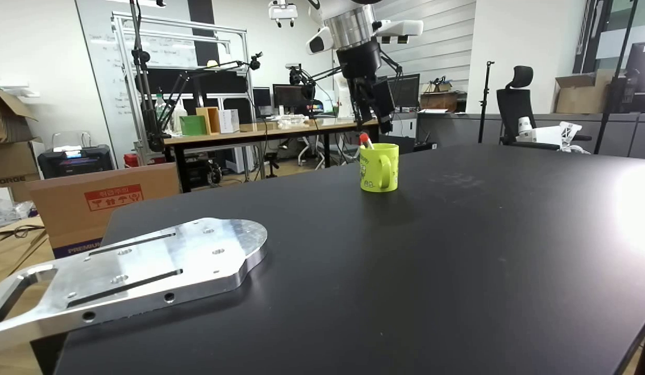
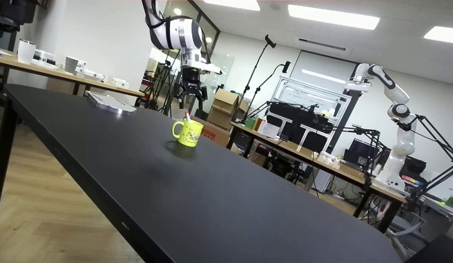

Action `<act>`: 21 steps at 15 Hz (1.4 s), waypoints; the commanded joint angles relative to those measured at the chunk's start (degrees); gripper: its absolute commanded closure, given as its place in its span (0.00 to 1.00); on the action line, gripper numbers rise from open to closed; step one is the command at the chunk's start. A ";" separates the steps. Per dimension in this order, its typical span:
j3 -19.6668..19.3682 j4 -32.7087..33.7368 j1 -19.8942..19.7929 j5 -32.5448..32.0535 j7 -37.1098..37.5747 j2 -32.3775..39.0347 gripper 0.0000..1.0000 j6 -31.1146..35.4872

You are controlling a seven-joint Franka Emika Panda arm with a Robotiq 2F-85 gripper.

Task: Take the red marker out of the yellow mug

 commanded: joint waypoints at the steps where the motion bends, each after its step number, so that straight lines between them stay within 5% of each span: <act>1: -1.63 8.91 1.34 0.34 -2.82 5.34 0.00 -3.48; 7: -1.94 14.80 1.98 1.94 -4.83 9.53 0.00 -6.05; 8: -2.09 15.64 2.16 1.93 -4.96 10.19 0.25 -6.04; 9: -2.16 16.40 2.30 2.08 -5.14 10.71 0.26 -6.36; 19: -2.43 22.45 2.65 5.83 -4.62 13.82 0.95 -11.38; 21: -1.65 22.89 2.10 5.28 -3.78 13.10 0.96 -12.68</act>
